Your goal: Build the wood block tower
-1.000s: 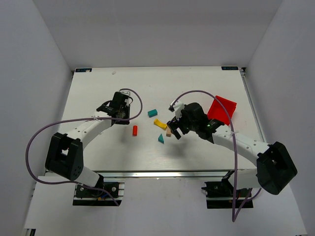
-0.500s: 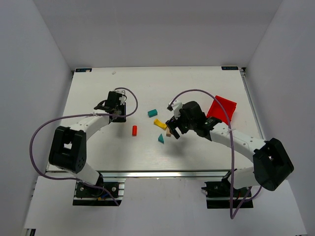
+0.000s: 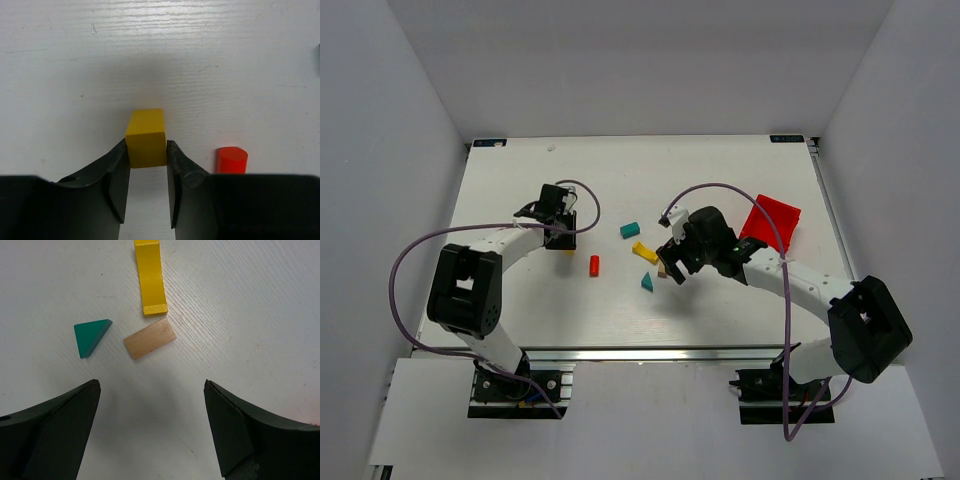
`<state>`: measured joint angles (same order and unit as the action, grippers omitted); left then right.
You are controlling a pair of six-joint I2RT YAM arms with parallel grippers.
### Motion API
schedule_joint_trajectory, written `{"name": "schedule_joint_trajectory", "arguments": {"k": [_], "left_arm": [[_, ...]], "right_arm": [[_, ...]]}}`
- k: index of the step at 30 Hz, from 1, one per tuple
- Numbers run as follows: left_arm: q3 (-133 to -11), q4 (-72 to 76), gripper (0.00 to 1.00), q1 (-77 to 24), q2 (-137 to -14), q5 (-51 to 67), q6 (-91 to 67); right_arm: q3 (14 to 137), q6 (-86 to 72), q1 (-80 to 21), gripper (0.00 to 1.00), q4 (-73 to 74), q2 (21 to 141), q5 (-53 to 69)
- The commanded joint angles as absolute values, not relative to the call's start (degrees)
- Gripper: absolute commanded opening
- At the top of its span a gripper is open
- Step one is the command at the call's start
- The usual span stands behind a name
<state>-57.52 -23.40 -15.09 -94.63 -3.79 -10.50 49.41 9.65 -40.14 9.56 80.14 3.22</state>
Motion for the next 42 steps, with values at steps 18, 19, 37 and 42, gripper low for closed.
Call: {"name": "schedule_joint_trajectory", "arguments": {"k": [18,19,37,42], "left_arm": [[-62.31,-30.32,0.85,-14.94,-95.98,-5.88,-12.21],[-62.58,-30.58,0.86,-14.94,-96.06,-6.32,-12.91],[-66.09,-36.47,0.98,-16.35,-90.1,-6.44,-17.84],[-66.53,-38.32,0.98,-16.35,-80.27,-4.22,-21.7]], "right_arm": [[51.5,9.84,-39.73,0.89,8.88,79.1,4.31],[51.42,9.76,-39.73,0.89,8.96,79.01,4.22],[53.34,4.59,-39.64,0.89,7.91,80.5,0.79],[59.32,-5.26,-40.16,0.89,5.8,85.42,-1.14]]}}
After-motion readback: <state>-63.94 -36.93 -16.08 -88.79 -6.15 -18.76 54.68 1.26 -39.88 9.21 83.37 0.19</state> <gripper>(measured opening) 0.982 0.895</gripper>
